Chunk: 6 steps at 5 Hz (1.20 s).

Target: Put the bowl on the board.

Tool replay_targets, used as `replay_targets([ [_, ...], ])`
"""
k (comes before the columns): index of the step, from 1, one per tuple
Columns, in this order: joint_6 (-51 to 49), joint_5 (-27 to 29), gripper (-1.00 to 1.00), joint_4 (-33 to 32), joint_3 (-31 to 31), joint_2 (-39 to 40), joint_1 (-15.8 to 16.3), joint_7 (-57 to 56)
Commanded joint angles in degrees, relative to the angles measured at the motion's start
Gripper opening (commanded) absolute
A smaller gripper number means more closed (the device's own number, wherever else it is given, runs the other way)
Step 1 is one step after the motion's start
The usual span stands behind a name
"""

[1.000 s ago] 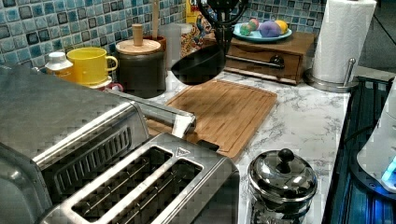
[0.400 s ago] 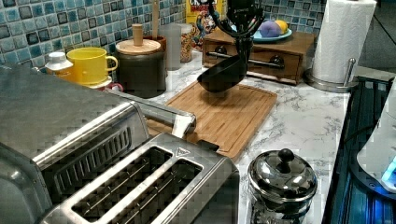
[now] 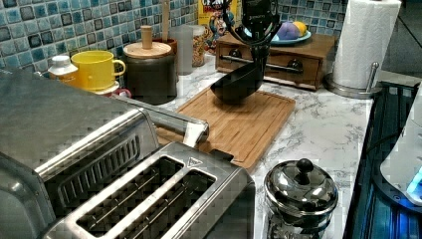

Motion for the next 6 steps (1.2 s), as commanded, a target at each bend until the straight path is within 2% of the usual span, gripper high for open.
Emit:
replay_targets([
  [1, 0.5, -2.3, -1.00, 5.2, 0.3, 3.1, 0.0, 2.3],
  [2, -1.0, -2.0, -1.00, 5.5, -0.5, 3.4, -0.4, 2.0],
  [3, -1.5, -1.6, 0.00, 6.0, -0.8, 3.5, -0.4, 2.1],
  [5, -2.3, -1.2, 0.00, 6.8, -0.8, 3.4, 0.1, 1.5],
  [6, -2.0, -1.0, 0.00, 6.6, -2.1, 2.8, 1.7, 1.2],
])
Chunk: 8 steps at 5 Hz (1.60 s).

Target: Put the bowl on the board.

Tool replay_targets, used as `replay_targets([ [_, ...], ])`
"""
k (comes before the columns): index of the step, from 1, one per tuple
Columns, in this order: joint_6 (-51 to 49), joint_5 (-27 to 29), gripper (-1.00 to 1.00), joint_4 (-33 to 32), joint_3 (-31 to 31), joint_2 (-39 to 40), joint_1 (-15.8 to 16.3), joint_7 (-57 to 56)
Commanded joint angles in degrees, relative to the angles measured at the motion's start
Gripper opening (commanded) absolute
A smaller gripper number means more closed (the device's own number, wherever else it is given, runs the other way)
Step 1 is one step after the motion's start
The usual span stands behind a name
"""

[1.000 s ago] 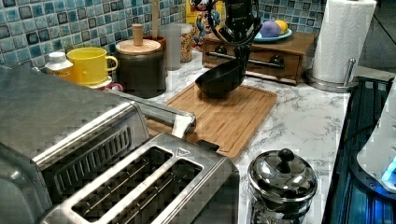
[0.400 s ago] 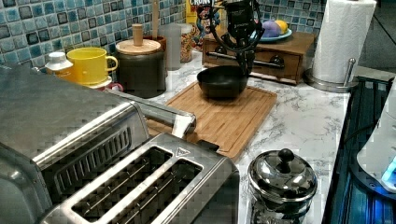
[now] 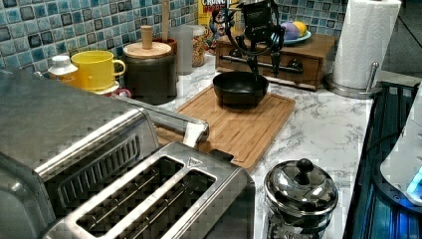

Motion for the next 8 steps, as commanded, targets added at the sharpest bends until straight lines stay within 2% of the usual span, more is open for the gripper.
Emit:
replay_targets([
  [1, -0.9, 0.4, 0.00, 5.8, -2.6, -1.2, 3.3, 0.9],
  [2, -0.9, 0.3, 0.00, 5.8, -0.3, -1.3, 1.1, 1.0],
  [8, -0.9, 0.2, 0.00, 5.8, 0.0, -1.3, 0.7, 1.1],
])
